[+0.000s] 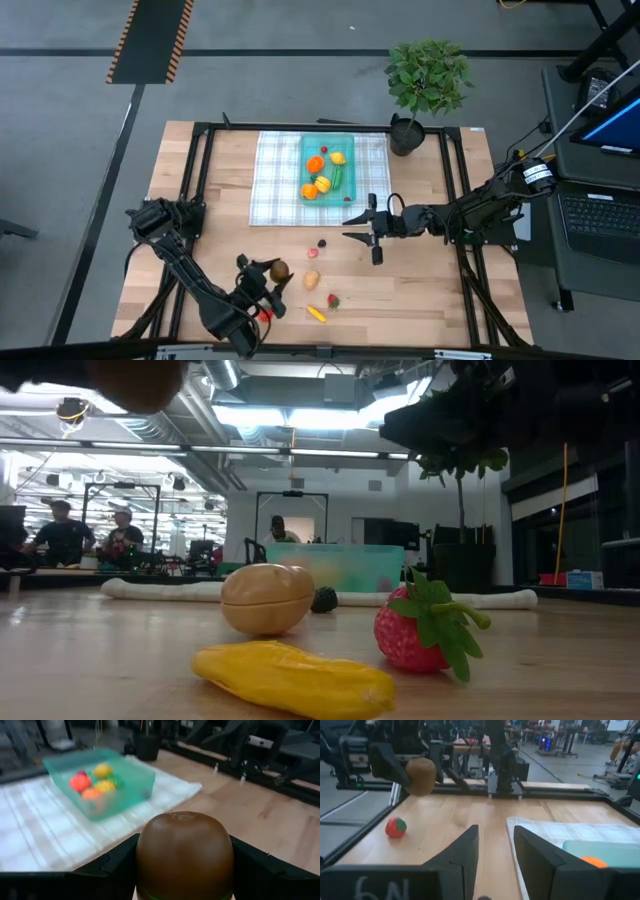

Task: Pick and placing Produce into tupperware
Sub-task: Put the brown kiwi into the green bin

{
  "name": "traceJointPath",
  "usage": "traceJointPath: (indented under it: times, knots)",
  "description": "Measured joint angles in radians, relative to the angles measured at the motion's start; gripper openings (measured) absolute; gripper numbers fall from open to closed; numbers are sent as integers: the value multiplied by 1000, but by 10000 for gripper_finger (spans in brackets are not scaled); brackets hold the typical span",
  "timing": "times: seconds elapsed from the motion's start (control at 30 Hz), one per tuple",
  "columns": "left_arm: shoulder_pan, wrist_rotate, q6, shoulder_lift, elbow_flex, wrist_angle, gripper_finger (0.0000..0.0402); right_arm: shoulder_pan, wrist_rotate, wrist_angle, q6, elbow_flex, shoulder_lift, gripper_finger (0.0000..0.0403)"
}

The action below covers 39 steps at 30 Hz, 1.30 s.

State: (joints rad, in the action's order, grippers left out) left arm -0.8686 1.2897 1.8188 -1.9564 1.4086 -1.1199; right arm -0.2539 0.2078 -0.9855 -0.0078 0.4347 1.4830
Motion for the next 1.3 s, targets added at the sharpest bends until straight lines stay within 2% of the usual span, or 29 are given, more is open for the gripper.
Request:
traceJointPath:
  times: [0.27, 0.5, 0.67, 0.9, 1.13, 1.3]
  knots:
    - [77, 45, -73, 1, -1, -58, 238, 0, 102, -19, 4, 0, 0, 127]
    - [131, 43, -79, 2, -36, -41, 238, 0, 106, -18, 7, 0, 0, 127]
    - [143, 42, -112, 2, -55, 37, 238, 0, 106, -18, 26, 0, 0, 127]
    - [148, 15, -314, 2, -79, 266, 238, 0, 105, -18, 26, 0, 0, 127]
    - [215, -113, -634, 1, -80, 493, 238, -6, 105, -17, 26, 0, 0, 127]
    - [300, -203, -790, 1, -80, 552, 238, -36, 103, -16, 19, 0, 0, 127]
